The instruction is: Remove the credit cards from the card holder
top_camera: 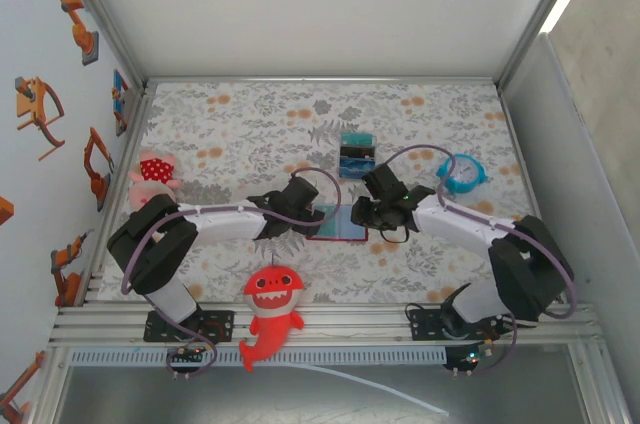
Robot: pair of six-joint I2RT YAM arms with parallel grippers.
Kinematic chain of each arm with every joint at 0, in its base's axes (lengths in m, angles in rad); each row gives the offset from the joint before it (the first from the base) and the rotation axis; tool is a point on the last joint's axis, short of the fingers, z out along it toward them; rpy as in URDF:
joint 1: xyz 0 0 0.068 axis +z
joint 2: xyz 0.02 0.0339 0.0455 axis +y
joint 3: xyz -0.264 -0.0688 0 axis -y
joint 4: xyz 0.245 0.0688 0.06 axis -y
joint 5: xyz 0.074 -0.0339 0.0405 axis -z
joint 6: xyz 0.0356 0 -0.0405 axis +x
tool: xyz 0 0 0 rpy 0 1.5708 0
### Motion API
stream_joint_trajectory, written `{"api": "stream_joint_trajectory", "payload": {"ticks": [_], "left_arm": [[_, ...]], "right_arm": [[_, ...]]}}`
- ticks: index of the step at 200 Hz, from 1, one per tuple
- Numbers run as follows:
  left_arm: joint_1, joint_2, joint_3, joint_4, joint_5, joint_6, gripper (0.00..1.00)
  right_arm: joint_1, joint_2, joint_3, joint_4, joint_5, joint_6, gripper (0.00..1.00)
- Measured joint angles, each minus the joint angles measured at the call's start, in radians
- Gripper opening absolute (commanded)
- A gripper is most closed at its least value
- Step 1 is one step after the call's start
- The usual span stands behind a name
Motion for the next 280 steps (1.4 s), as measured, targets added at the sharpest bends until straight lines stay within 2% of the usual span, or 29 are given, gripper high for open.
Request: {"api": "stream_joint_trajectory", "payload": {"ticks": [43,72,90,123,185,228,280], "left_arm": [[-0.024,0.004,0.014,-0.031,0.000,0.001,0.84],[-0.032,0.012,0.021,-0.032,0.017,-0.017,0.79],[-0.032,0.018,0.021,-0.020,0.032,-0.034,0.72],[-0.032,0.035,0.029,0.004,0.050,-0.055,0.71],[-0.032,0.035,0.038,0.002,0.086,-0.081,0.73],[-0.021,-0.033,0.038,-0.041,0.098,-0.103,0.85],[-0.011,-0.040,0.038,-0.074,0.113,-0.110,0.86]], "right_arm": [[0.000,0.096,-0.003,0.066,-0.037,0.009,0.27],[0.000,0.104,-0.005,0.082,-0.038,0.008,0.26],[0.000,0.104,-0.011,0.087,-0.037,0.009,0.25],[0.000,0.098,-0.027,0.090,-0.037,0.009,0.24],[0.000,0.024,-0.039,0.098,-0.047,0.007,0.24],[-0.007,-0.006,-0.055,0.162,-0.119,0.000,0.21],[-0.029,0.036,-0.075,0.224,-0.211,-0.019,0.22]]}}
